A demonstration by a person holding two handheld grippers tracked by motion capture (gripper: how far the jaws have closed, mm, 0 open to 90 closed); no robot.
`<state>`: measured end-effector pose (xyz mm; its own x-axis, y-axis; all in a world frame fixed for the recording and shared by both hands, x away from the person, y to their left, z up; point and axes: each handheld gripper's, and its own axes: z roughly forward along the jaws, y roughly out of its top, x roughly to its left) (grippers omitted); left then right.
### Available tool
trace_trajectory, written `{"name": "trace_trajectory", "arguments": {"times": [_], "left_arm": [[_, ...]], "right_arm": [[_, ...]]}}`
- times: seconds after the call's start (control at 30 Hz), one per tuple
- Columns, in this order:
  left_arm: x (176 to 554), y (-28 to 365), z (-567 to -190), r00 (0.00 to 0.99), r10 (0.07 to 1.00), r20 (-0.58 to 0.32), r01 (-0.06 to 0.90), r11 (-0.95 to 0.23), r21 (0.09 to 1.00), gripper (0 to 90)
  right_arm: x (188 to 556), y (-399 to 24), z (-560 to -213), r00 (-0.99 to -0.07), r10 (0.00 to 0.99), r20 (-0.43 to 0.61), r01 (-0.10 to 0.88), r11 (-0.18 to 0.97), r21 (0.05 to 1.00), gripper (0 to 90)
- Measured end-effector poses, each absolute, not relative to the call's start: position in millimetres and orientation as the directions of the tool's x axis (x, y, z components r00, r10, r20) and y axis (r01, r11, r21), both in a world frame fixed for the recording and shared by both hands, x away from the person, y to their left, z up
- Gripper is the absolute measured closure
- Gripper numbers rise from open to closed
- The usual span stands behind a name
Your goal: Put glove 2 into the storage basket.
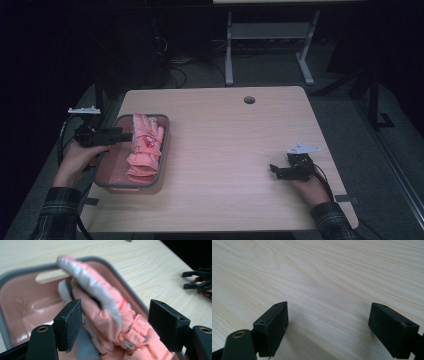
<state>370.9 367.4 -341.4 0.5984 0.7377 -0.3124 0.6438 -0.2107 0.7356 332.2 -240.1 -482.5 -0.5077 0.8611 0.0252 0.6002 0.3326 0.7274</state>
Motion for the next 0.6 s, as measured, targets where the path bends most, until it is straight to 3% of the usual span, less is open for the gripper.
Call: {"name": "trace_trajectory", "arguments": {"times": [0.6], "left_arm": [[362.6, 322.2, -324.2, 0.674, 0.698, -0.242, 0.544, -0.248, 0.801, 16.0]], "right_arm": [[332.3, -240.1, -482.5, -0.508, 0.861, 0.025, 0.600, 0.333, 0.728, 16.1]]}}
